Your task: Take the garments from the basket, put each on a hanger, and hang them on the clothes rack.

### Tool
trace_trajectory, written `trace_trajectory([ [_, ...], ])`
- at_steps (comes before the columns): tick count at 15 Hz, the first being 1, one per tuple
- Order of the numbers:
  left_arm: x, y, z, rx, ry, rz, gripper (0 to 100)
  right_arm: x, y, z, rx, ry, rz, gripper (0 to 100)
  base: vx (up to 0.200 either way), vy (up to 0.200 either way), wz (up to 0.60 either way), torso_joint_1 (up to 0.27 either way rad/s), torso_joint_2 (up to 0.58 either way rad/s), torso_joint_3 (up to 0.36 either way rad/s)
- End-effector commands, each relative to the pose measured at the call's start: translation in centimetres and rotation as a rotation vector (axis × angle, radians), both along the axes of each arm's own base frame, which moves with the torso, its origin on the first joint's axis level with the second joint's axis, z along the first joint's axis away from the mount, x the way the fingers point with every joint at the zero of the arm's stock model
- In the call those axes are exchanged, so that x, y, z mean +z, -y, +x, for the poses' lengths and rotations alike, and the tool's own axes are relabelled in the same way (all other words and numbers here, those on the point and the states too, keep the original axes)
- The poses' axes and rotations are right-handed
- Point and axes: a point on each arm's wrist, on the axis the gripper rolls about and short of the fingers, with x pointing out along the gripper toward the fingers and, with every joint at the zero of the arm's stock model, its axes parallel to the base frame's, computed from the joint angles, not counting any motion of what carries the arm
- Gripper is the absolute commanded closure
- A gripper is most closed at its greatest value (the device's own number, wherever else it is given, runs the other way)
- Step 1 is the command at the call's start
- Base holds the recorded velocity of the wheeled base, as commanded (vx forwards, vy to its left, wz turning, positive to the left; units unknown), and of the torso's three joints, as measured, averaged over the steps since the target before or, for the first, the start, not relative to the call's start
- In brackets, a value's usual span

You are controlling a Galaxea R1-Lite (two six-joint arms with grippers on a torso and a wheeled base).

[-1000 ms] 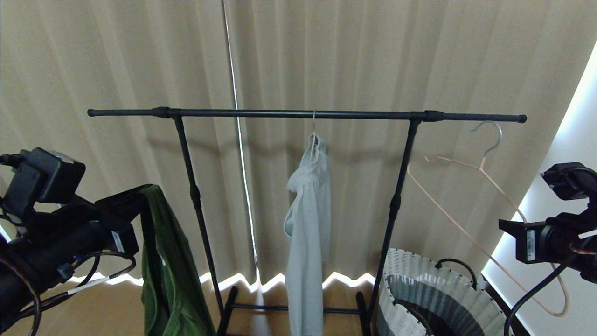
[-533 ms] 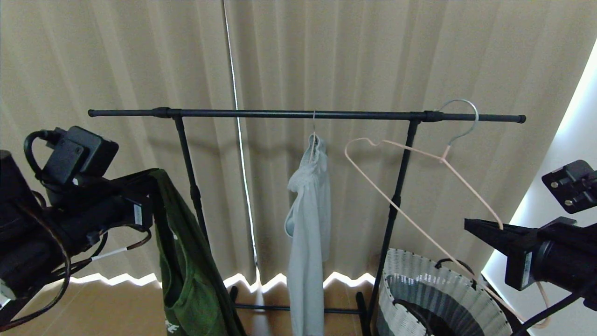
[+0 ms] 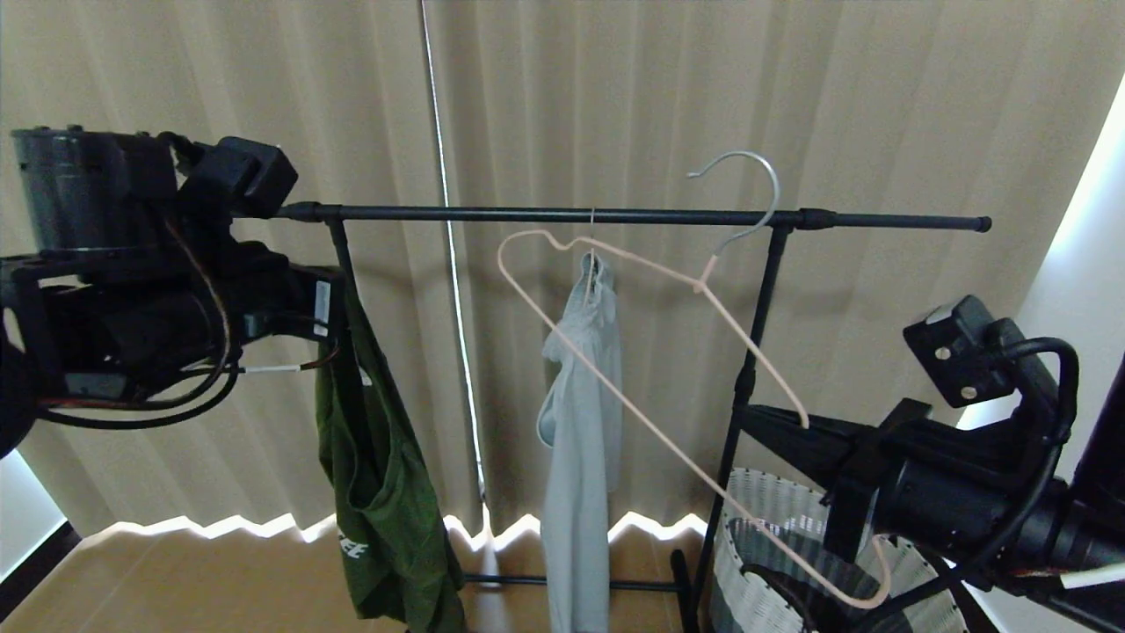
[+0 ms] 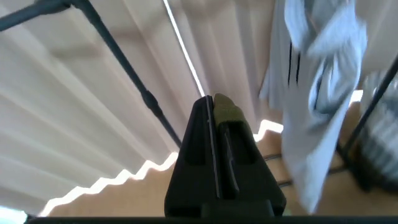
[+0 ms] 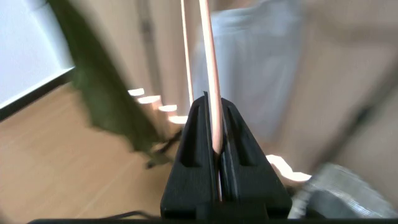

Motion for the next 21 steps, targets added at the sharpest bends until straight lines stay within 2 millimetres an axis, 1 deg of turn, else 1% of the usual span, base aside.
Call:
trace_trajectory([
  [1, -0.5, 1.6, 3.6, 0.079, -0.013, -0.03, 100, -0.9, -1.2, -1.0, 0.072, -0.028, -0.02, 100, 0.0, 0.0, 0.0, 0.0, 0.0, 0.0],
  [3, -0.7, 1.8, 4.3, 0.1, -0.012, -0.036, 100, -0.9, -1.6, -1.9, 0.111, -0.036, -0.011, 100, 0.0, 0.0, 0.0, 0.0, 0.0, 0.0],
  [5, -0.7, 1.9, 4.3, 0.099, -0.014, -0.045, 100, -0.8, -2.0, -2.4, 0.14, -0.042, 0.0, 100, 0.0, 0.0, 0.0, 0.0, 0.0, 0.0],
  [7, -0.6, 2.9, 4.0, 0.069, -0.003, -0.092, 100, -0.8, -2.6, -2.7, 0.167, -0.044, 0.001, 100, 0.0, 0.0, 0.0, 0.0, 0.0, 0.0],
  [8, -0.7, 3.2, 3.9, 0.063, 0.002, -0.096, 100, -1.0, -2.7, -2.7, 0.171, -0.049, -0.005, 100, 0.0, 0.0, 0.0, 0.0, 0.0, 0.0],
  [12, -0.6, 3.7, 3.6, 0.044, 0.005, -0.1, 100, -1.5, -3.4, -2.2, 0.17, -0.065, -0.023, 100, 0.0, 0.0, 0.0, 0.0, 0.0, 0.0],
  [16, -0.7, 3.8, 2.3, 0.023, -0.001, -0.09, 100, -1.4, -4.4, -1.3, 0.165, -0.045, -0.008, 100, 0.0, 0.0, 0.0, 0.0, 0.0, 0.0],
  [21, 0.2, 4.6, 1.2, -0.016, 0.021, -0.098, 100, -1.8, -5.5, -0.1, 0.154, -0.036, -0.003, 100, 0.0, 0.0, 0.0, 0.0, 0.0, 0.0],
])
